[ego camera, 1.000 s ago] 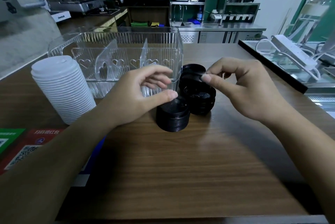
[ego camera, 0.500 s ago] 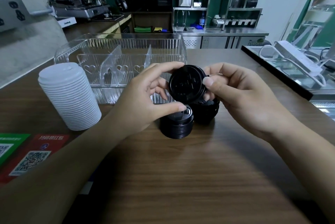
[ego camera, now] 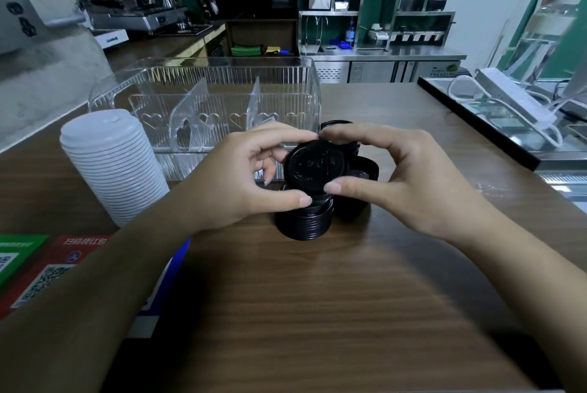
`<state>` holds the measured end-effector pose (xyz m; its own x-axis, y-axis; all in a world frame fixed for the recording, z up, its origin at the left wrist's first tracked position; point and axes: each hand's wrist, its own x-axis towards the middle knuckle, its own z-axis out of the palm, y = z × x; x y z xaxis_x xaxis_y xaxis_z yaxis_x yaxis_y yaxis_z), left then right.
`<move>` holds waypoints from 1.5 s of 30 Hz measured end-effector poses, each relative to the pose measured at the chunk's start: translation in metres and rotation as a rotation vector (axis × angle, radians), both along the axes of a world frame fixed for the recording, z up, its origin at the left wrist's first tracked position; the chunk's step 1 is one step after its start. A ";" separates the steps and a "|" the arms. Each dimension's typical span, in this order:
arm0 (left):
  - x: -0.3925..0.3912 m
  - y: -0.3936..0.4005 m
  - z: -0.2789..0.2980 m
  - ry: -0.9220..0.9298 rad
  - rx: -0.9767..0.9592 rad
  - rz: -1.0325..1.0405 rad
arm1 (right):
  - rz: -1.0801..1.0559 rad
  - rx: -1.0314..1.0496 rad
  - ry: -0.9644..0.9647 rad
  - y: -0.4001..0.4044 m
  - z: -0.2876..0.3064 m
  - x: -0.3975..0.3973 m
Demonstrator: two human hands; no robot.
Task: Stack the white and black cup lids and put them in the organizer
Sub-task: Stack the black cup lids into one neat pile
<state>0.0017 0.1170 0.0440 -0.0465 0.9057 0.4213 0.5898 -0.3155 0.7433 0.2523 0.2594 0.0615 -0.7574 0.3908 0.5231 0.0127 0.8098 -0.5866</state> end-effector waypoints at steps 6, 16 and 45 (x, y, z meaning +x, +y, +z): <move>-0.001 -0.006 0.009 0.106 -0.101 0.065 | -0.022 0.068 -0.028 -0.001 -0.006 -0.005; -0.011 -0.007 0.010 0.191 -0.217 0.045 | -0.050 0.315 -0.179 0.001 -0.017 -0.014; -0.007 -0.003 0.000 0.134 -0.350 0.008 | -0.100 0.286 -0.173 0.016 -0.008 -0.003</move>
<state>-0.0056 0.1144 0.0438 -0.0192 0.9958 0.0890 0.6907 -0.0512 0.7214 0.2491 0.2751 0.0531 -0.8097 0.3238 0.4895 0.1801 0.9309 -0.3179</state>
